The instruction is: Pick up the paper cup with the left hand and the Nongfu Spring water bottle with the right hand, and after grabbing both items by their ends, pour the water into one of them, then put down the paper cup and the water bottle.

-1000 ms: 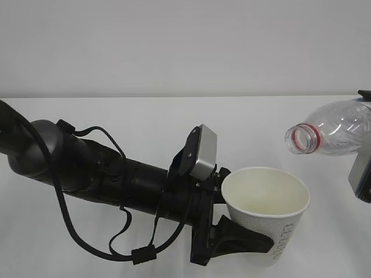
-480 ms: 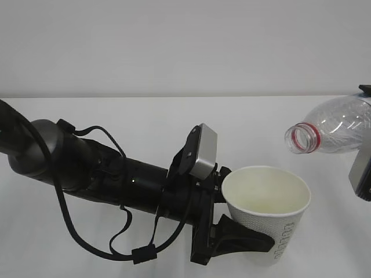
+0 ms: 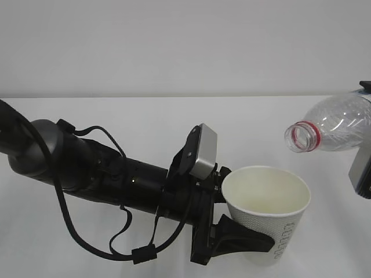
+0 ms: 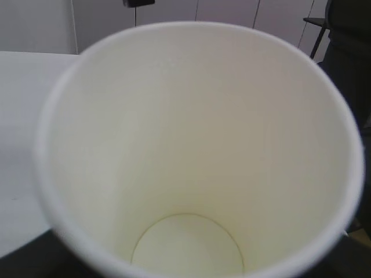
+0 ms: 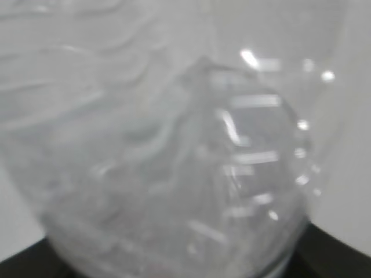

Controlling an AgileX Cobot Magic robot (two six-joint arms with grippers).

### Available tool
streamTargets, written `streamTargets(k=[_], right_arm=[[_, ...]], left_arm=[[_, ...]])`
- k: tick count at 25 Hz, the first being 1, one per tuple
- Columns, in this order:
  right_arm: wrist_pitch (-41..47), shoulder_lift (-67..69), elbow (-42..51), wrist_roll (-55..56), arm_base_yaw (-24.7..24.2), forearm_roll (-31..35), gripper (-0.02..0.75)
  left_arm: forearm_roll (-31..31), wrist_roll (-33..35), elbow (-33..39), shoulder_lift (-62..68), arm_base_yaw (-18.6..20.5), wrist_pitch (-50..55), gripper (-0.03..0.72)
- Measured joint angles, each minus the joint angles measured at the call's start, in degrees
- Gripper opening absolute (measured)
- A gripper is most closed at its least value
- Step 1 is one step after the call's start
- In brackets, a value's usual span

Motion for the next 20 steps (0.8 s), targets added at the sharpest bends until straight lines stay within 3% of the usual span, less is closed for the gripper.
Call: streamTargets(k=[20], right_arm=[[-0.76,0.00,-0.80,-1.67,0.00,0.00,0.450]], left_arm=[[0.00,0.00,0.00,0.00,0.00,0.00,0.531]])
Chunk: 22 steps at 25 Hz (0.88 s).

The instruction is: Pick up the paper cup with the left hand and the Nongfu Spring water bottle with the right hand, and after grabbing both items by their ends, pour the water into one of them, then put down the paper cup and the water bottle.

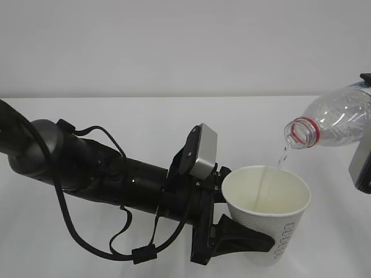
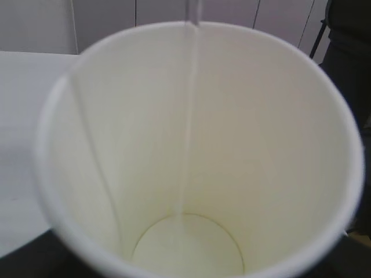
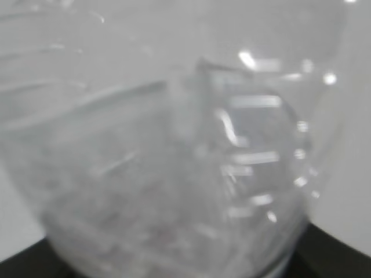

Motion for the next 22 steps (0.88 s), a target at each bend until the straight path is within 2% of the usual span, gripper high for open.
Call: streamTargets(k=[22], right_arm=[[-0.13,0.00,0.00,-0.12,0.00,-0.21,0.450]], left_arm=[[0.00,0.00,0.00,0.00,0.00,0.00,0.530]])
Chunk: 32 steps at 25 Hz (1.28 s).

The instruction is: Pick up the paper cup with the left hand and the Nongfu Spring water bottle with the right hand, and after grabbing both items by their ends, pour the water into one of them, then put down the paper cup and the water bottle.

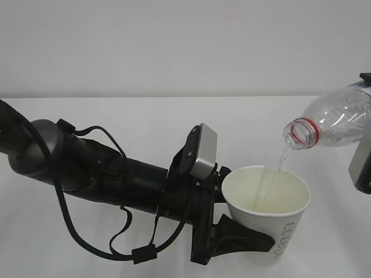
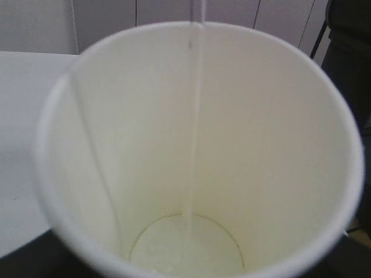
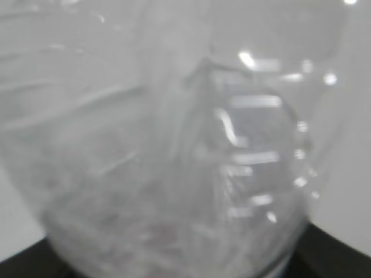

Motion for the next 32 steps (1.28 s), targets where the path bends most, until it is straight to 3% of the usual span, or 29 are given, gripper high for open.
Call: streamTargets(k=[32], right_arm=[[-0.15,0.00,0.00,-0.09,0.00,-0.22,0.450]], left_arm=[[0.00,0.00,0.00,0.00,0.00,0.00,0.530]])
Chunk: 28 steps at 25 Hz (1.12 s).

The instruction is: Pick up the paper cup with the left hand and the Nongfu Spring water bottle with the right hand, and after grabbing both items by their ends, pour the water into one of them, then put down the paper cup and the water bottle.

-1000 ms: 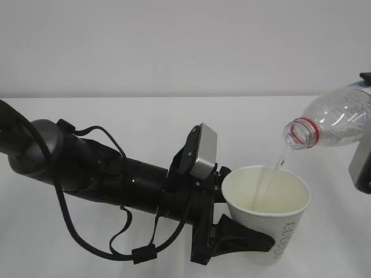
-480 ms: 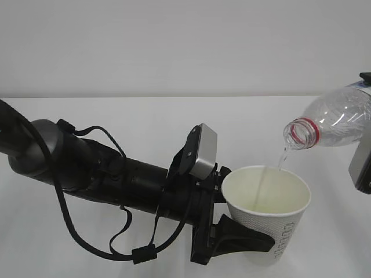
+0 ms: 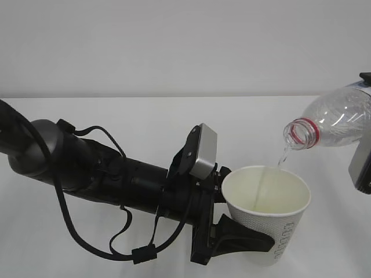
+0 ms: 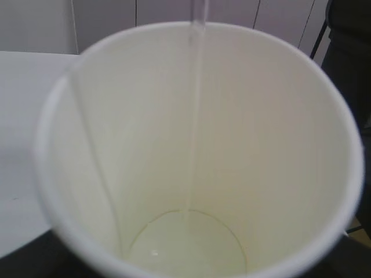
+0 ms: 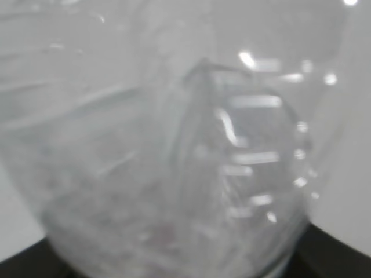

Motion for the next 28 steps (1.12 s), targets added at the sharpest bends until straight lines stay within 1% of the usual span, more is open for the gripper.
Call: streamTargets(k=[28], right_arm=[[-0.09,0.00,-0.03,0.00,0.00,0.00,0.449]], left_arm=[[-0.21,0.00,0.00,0.00,0.00,0.00,0.529]])
